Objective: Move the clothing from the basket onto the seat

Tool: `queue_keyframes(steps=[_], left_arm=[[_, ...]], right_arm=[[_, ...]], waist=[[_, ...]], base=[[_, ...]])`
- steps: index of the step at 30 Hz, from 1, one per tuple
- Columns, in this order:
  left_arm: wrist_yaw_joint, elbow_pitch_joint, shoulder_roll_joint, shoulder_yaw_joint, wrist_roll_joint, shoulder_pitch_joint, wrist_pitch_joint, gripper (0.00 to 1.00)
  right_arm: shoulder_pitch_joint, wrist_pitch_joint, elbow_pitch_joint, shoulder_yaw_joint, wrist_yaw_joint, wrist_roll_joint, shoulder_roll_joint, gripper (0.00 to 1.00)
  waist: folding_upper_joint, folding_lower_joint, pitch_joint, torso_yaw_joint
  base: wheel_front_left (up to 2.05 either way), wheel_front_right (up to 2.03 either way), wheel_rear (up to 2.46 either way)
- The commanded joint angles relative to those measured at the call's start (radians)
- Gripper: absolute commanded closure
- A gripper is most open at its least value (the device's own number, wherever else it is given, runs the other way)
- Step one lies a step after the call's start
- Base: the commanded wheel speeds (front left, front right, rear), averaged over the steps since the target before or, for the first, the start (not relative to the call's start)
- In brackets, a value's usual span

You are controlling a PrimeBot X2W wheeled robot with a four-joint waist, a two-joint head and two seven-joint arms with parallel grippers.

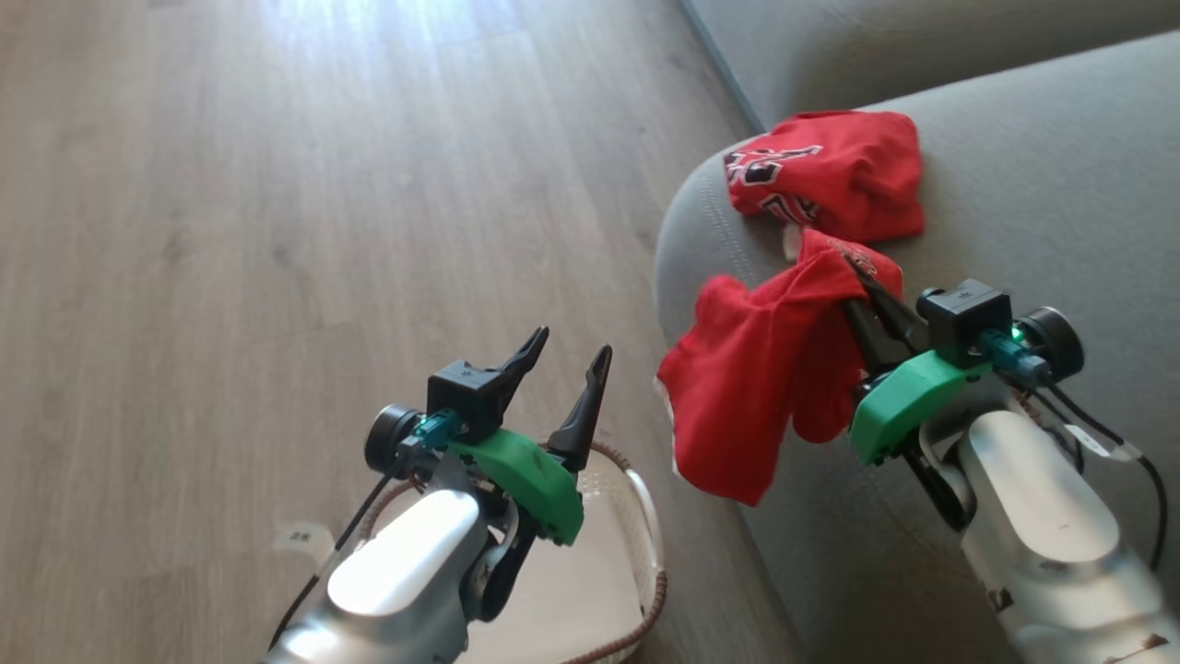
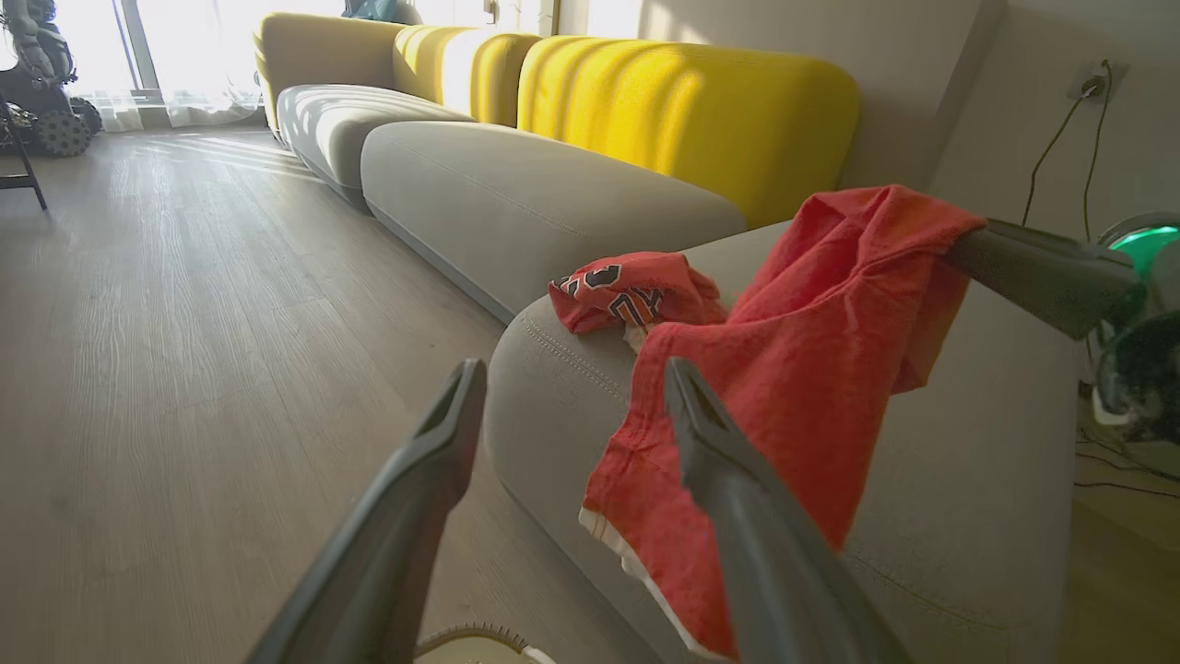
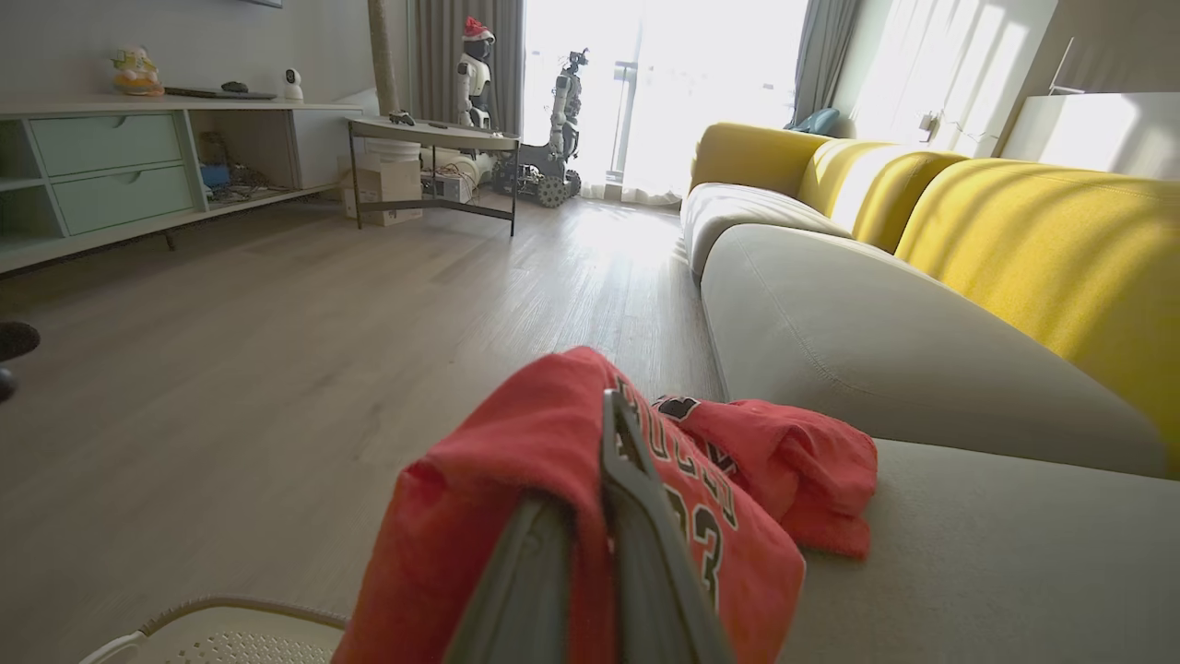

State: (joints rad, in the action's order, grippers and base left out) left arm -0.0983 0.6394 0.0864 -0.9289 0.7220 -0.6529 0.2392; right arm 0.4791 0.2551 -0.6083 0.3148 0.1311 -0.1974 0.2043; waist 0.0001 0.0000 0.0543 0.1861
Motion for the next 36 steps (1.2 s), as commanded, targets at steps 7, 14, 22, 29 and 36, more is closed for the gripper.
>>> queue_keyframes(steps=[7,14,22,29,36], left_arm=[[-0.011,-0.024,-0.002,0.018,-0.013,-0.017,0.016,0.00],[-0.014,-0.023,-0.010,0.010,-0.025,-0.020,0.019,0.00],[-0.019,-0.009,-0.014,-0.011,-0.045,-0.029,0.015,0.00],[-0.023,-0.002,-0.010,-0.030,-0.067,-0.064,0.005,0.00],[-0.029,-0.009,0.001,-0.059,-0.105,-0.116,-0.012,0.00]], right_arm=[[0.029,0.006,0.071,-0.022,0.000,0.018,0.030,1.00],[0.034,-0.010,0.096,-0.031,0.000,0.015,0.042,1.00],[0.105,-0.026,0.082,-0.018,0.000,0.001,0.042,1.00],[0.300,-0.036,0.024,0.024,0.000,-0.017,0.075,1.00],[0.584,-0.025,-0.125,-0.021,0.000,-0.006,0.155,1.00]], waist=[[-0.0001,0.0000,-0.031,0.113],[-0.0001,0.0000,-0.059,0.161],[-0.0001,0.0000,-0.097,0.159],[-0.0001,0.0000,-0.165,0.124],[-0.0001,0.0000,-0.278,0.047]], base=[[0.00,0.00,0.00],[0.00,0.00,0.00],[0.00,0.00,0.00],[0.00,0.00,0.00],[0.00,0.00,0.00]])
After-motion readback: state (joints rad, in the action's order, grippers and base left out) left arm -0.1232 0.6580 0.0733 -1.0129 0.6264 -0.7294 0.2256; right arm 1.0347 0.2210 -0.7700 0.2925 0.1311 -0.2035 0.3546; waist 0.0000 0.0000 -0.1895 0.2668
